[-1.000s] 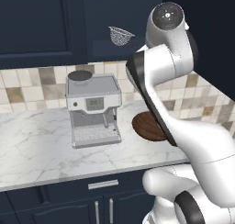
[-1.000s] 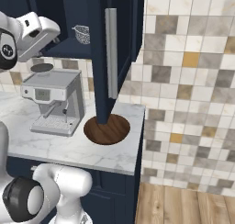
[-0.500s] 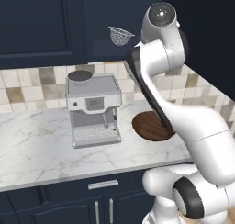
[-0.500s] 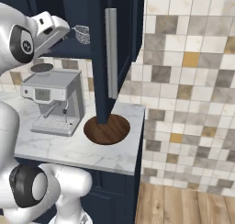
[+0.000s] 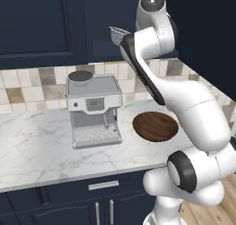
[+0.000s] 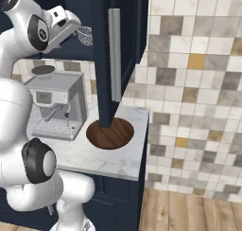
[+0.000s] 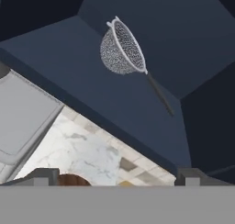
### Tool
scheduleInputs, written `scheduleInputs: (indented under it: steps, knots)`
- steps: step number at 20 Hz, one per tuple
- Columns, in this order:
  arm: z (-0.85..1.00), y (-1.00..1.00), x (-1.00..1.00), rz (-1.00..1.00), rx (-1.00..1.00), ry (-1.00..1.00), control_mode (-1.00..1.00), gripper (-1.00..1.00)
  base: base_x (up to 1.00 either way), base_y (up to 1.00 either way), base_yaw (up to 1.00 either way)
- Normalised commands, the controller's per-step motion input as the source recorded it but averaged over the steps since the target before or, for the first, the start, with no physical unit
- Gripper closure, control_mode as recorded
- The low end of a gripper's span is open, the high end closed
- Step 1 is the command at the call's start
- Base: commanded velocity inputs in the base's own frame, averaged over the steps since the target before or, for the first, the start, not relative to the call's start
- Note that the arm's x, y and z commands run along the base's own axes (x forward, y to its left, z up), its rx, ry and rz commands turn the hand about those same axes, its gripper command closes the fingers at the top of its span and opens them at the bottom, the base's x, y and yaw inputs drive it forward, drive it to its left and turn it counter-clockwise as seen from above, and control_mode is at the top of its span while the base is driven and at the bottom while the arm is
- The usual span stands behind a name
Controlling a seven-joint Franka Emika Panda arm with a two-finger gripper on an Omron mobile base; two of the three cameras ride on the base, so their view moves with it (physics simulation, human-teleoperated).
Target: Open the cabinet and setup a tea strainer by placing it in the bowl upright.
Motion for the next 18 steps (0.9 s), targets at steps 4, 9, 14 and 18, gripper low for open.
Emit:
scheduleInputs:
  steps: [4,9,14,18]
  knots:
    - [0.00,0.00,0.61,0.05,-0.02,0.00,-1.00,-1.00,0.00,0.00,0.00]
    - [0.00,0.00,0.52,0.06,-0.10,0.01,-1.00,-1.00,0.00,0.00,0.00]
    - [0.00,0.02,0.29,0.01,-0.13,0.04,-1.00,-1.00,0.00,0.00,0.00]
    - [0.00,0.12,0.24,0.01,-0.06,0.02,-1.00,-1.00,0.00,0.00,0.00]
